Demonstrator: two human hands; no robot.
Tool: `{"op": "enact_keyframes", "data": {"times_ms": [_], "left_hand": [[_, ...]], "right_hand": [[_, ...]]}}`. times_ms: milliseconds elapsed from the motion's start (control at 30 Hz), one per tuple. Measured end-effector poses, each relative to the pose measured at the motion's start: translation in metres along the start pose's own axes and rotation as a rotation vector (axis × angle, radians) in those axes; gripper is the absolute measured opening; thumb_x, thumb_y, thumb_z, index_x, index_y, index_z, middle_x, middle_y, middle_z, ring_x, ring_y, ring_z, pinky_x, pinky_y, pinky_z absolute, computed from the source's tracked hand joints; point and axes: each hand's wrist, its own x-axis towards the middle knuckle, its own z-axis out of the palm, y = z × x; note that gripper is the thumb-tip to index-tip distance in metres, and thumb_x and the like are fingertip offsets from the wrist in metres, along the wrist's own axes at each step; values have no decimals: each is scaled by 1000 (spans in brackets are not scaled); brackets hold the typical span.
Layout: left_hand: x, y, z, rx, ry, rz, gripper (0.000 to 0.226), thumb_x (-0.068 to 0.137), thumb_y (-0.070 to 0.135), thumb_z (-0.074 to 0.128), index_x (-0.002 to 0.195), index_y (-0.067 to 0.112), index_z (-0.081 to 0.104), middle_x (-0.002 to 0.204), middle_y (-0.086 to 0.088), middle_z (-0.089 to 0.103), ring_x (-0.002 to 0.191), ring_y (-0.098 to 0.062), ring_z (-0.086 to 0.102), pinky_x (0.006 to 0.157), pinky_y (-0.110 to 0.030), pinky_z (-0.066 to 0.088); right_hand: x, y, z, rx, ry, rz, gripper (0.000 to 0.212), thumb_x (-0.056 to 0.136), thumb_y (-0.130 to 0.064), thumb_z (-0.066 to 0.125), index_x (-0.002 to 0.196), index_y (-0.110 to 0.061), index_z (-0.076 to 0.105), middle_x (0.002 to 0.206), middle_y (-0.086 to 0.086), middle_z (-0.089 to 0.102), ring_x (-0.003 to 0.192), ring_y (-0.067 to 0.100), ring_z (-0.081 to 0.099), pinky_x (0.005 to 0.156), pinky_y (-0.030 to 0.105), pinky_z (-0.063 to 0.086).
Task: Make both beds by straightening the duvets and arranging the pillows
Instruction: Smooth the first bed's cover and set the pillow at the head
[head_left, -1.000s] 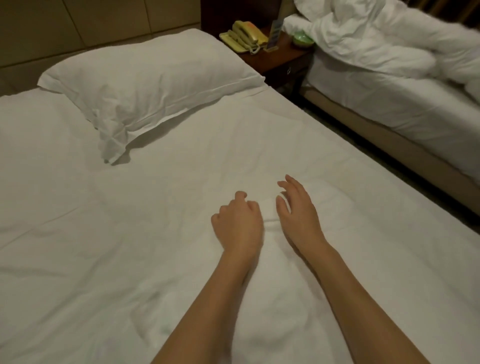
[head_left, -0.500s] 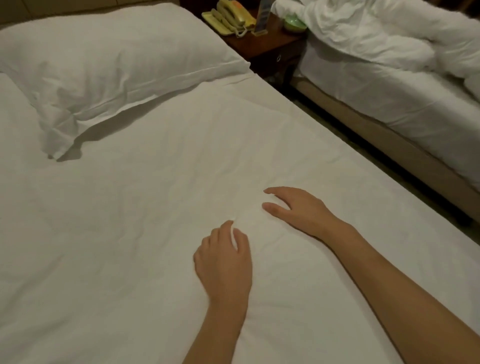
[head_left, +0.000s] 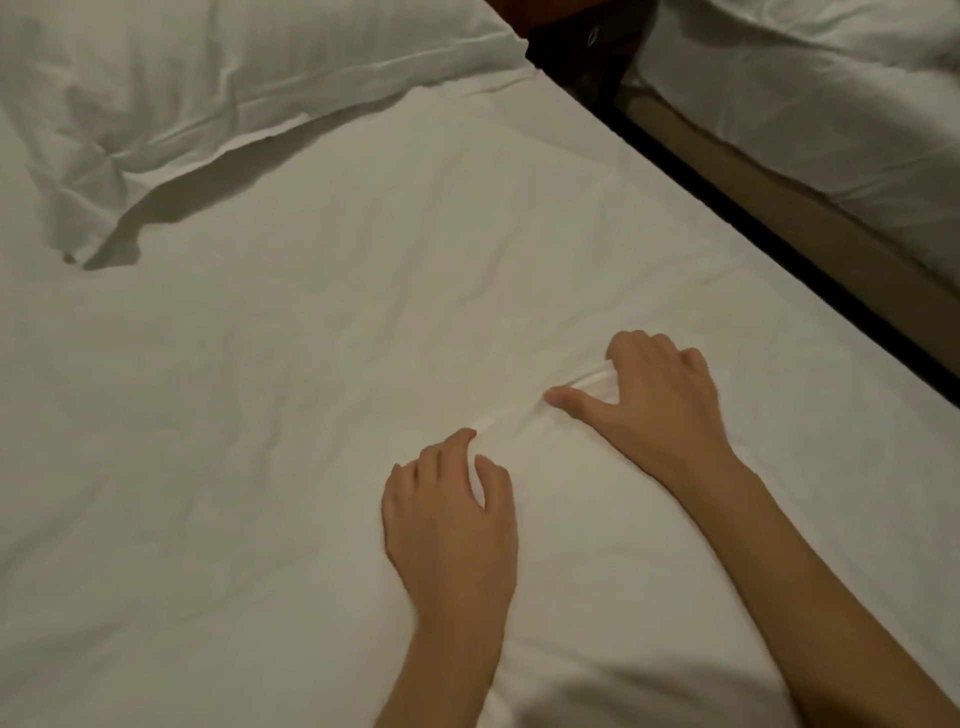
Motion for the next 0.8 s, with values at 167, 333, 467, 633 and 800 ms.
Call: {"op": "enact_keyframes", "data": {"times_ms": [167, 333, 467, 633, 800], "left_hand": [[-7, -9, 5, 15, -8, -22, 51, 88, 38, 25, 112, 22, 67, 103, 5, 69, 99, -20, 58, 105, -43, 38], [-5, -17, 10, -26, 14, -36, 53, 86, 35, 23, 114, 24, 67, 107, 6, 68, 102, -12, 49, 107, -45, 37], [1, -19, 26, -3, -9, -40, 55, 85, 36, 22, 114, 25, 67, 108, 6, 69, 103, -18, 59, 110, -40, 28], [5, -17, 31, -17, -29, -30, 52, 85, 37, 25, 111, 23, 68, 105, 3, 70, 97, -20, 63, 108, -45, 34], [6, -17, 24, -90, -36, -7, 56, 84, 38, 23, 116, 24, 66, 107, 3, 69, 100, -21, 61, 104, -50, 38]], "right_hand": [[-5, 1, 18, 42, -4, 8, 74, 65, -86, 18, 94, -23, 45, 93, -8, 44, 95, 16, 40, 82, 29, 21], [-3, 4, 32, 75, -72, -6, 81, 72, -81, 12, 130, -37, 47, 135, -11, 45, 134, 11, 28, 117, 43, 10], [5, 8, 60, 49, -223, 5, 69, 84, -76, 17, 137, -40, 41, 146, -13, 38, 140, 10, 22, 118, 44, 4], [9, 10, 67, 54, -256, 23, 57, 91, -65, 25, 138, -39, 41, 149, -12, 35, 142, 10, 20, 117, 43, 3], [5, 4, 55, 75, -205, 36, 55, 94, -61, 28, 141, -35, 40, 151, -9, 34, 141, 10, 23, 118, 43, 3]]}}
